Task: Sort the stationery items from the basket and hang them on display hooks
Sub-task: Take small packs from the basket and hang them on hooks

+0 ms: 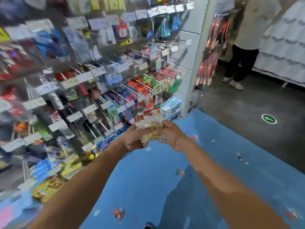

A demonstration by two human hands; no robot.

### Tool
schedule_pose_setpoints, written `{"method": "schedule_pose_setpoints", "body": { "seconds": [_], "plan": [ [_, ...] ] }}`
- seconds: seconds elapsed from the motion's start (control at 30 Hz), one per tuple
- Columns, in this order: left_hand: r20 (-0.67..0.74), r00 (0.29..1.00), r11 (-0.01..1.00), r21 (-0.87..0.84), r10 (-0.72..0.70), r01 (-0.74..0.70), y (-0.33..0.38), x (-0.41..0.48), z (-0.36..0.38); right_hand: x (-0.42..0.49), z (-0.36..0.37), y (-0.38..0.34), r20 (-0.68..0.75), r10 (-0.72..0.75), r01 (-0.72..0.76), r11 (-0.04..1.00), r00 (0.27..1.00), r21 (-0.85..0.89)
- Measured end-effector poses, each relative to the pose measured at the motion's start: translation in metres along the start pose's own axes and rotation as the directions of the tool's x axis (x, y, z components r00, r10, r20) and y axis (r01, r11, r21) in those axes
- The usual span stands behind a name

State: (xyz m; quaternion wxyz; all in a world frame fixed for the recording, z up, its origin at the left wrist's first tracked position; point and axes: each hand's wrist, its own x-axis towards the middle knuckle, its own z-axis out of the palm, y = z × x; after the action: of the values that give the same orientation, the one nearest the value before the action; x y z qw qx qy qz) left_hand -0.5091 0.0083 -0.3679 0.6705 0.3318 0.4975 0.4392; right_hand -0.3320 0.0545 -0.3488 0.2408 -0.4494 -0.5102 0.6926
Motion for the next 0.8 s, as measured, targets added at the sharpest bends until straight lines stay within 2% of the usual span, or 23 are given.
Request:
{"method": "schedule_pose_setpoints", "body": {
  "seconds": [0.17,0.23,0.4,0.53,0.67,0.8],
  "plan": [
    [-0.128,0.98,0.987,-0.017,0.153,-0.157,0.055,-0.012,-0.085,0.07,0.079,-0.048,0.179,-0.064,0.06,0.998,0.982,0.028],
    [-0.155,0.97,0.98,-0.042,0.188,-0.196,0.069,-0.016,-0.11,0.093,0.103,-0.063,0.202,-0.066,0.06,0.998,0.977,0.033],
    [-0.292,0.942,0.985,0.008,0.165,-0.17,0.089,-0.016,-0.167,0.143,0.151,-0.087,0.185,-0.067,0.075,0.997,0.98,-0.032],
    [-0.417,0.891,0.974,-0.054,0.178,-0.22,0.092,-0.002,-0.199,0.18,0.165,-0.091,0.26,-0.023,0.021,1.0,0.965,0.011],
    [-0.404,0.896,0.96,-0.121,0.185,-0.252,0.102,0.028,-0.211,0.228,0.161,-0.099,0.299,0.043,-0.06,0.997,0.953,0.048],
    [-0.492,0.858,0.953,-0.161,0.148,-0.257,0.118,0.072,-0.218,0.293,0.146,-0.11,0.324,0.09,-0.126,0.988,0.942,0.092]
  ]
}}
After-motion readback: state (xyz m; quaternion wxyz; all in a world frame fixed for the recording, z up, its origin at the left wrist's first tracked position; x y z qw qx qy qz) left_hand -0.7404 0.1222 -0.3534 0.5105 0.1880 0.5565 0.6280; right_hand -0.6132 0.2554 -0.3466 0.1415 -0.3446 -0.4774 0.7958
